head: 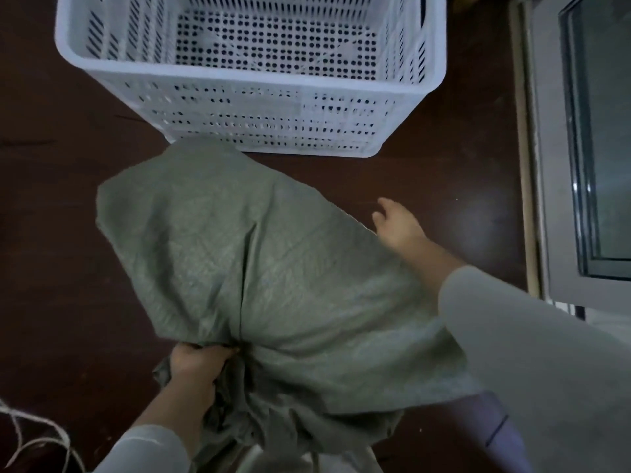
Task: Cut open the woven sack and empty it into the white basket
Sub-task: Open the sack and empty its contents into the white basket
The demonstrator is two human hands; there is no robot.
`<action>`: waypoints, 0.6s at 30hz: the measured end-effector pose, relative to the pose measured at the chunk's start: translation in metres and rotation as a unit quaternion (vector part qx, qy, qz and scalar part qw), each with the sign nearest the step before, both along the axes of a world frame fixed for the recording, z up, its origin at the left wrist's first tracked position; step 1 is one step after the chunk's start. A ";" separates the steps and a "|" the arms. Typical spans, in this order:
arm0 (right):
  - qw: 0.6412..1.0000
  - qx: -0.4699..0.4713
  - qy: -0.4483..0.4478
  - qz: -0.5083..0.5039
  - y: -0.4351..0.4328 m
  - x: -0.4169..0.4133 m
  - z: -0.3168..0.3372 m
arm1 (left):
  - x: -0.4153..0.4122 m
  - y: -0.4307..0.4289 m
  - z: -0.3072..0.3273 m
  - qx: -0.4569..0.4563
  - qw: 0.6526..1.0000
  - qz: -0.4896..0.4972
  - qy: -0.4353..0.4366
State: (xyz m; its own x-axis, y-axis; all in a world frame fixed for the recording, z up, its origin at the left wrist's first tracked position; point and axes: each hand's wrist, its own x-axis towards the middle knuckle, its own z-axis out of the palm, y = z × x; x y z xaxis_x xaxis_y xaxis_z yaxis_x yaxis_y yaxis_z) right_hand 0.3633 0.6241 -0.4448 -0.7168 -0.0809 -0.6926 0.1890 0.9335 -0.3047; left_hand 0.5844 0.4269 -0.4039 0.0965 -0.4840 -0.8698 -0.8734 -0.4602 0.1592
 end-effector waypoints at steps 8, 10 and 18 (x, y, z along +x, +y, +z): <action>0.985 0.026 -0.166 -0.042 0.000 0.013 -0.068 | 0.026 -0.004 -0.036 -0.001 0.999 0.043 0.032; 0.988 0.010 -0.146 -0.057 0.003 0.018 -0.078 | 0.031 -0.005 -0.041 0.002 0.998 0.053 0.039; 0.997 0.011 -0.071 -0.041 0.000 0.034 -0.068 | 0.044 -0.001 -0.033 -0.052 0.996 0.065 0.014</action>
